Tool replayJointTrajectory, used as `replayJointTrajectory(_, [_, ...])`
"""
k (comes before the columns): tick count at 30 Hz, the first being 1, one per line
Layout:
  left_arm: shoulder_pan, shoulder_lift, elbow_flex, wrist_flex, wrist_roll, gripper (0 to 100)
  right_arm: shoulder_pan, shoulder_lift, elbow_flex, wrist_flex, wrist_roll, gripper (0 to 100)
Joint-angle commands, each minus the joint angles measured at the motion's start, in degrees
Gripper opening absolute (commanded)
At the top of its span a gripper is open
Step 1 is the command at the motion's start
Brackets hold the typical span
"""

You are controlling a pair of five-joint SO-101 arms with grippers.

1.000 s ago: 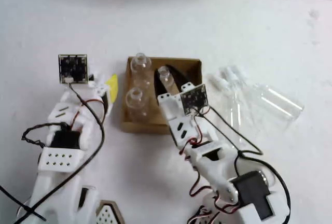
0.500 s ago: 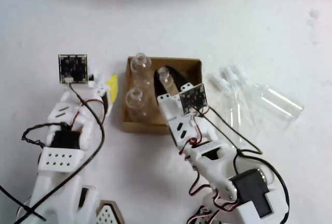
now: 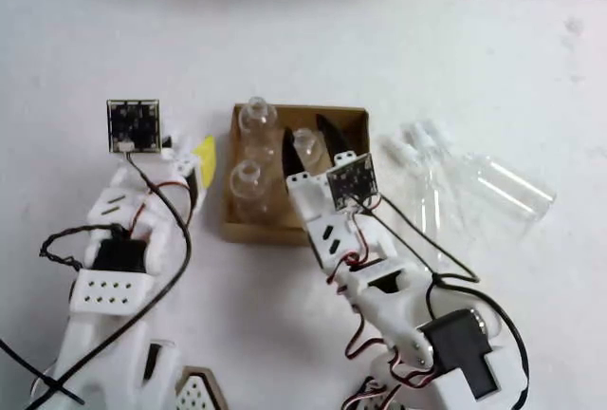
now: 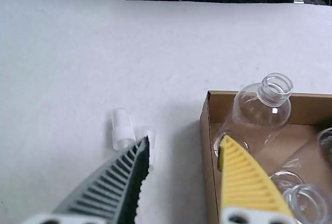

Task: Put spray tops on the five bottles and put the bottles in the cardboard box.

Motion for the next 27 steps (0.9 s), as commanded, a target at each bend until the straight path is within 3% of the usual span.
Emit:
replayJointTrajectory(1, [-0.75, -1.54, -0.7, -1.58, 0.53, 21, -0.22, -0.66, -0.18, -1.36, 0.18, 15.7])
replayJointTrajectory(11, [-0.75, -1.54, -0.7, -1.58, 0.53, 21, -0.13, -6.29, 1.05, -2.15, 0.09, 15.9])
replayJointTrajectory(20, [-0.75, -1.54, -0.7, -1.58, 0.53, 21, 0.04, -28.79, 12.48, -1.8, 0.0, 15.9])
replayJointTrajectory(27, [-0.75, -1.45, -0.7, -1.58, 0.53, 21, 7.52, -45.32, 20.13, 1.36, 0.09, 15.8])
